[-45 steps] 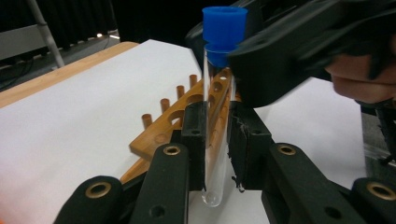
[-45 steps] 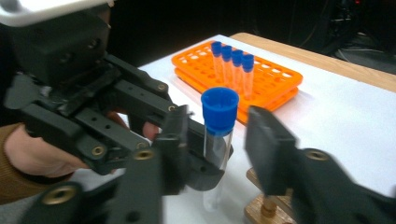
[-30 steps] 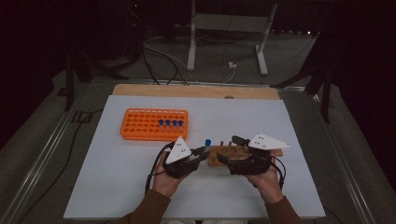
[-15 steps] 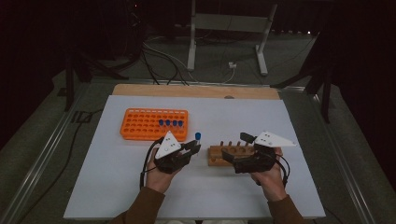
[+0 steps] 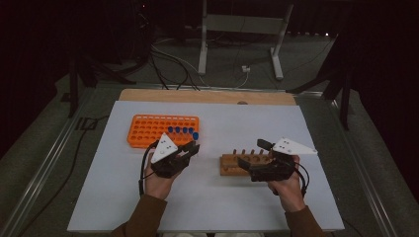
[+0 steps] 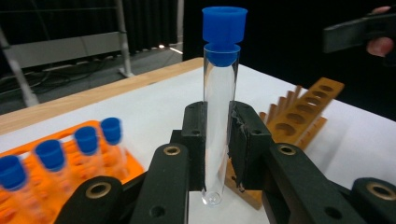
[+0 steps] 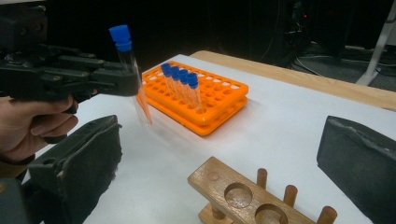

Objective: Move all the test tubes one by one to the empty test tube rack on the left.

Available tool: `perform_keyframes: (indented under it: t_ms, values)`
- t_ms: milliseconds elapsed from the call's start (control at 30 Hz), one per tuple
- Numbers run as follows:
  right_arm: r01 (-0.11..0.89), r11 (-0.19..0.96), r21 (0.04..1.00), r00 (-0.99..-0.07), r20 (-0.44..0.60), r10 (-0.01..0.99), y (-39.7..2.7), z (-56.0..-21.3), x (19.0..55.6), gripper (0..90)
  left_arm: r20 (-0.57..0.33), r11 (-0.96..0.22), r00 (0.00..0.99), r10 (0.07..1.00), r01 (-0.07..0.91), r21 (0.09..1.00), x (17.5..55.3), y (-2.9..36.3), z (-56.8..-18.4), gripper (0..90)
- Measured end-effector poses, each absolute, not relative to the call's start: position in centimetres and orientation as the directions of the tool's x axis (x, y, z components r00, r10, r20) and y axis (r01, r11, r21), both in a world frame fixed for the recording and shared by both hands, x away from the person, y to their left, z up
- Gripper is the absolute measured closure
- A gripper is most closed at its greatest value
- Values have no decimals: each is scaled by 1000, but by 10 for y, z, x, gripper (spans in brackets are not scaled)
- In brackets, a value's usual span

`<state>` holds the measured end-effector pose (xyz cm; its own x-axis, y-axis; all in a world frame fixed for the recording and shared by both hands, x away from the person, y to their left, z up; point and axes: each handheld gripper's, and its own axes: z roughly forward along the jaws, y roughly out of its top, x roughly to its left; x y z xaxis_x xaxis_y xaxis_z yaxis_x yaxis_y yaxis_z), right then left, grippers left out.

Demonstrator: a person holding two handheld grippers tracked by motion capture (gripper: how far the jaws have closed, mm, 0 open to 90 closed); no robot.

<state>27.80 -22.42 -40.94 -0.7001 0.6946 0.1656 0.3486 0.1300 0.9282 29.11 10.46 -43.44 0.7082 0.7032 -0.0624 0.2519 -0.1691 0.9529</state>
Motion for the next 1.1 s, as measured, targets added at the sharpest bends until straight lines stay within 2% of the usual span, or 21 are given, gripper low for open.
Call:
perform_keyframes:
  t_ms: [1100]
  values:
    - [355, 114, 928, -696, 181, 695, -224, -410, 278, 0, -26, -119, 463, 886, 281, 952, 324, 157, -439, 781]
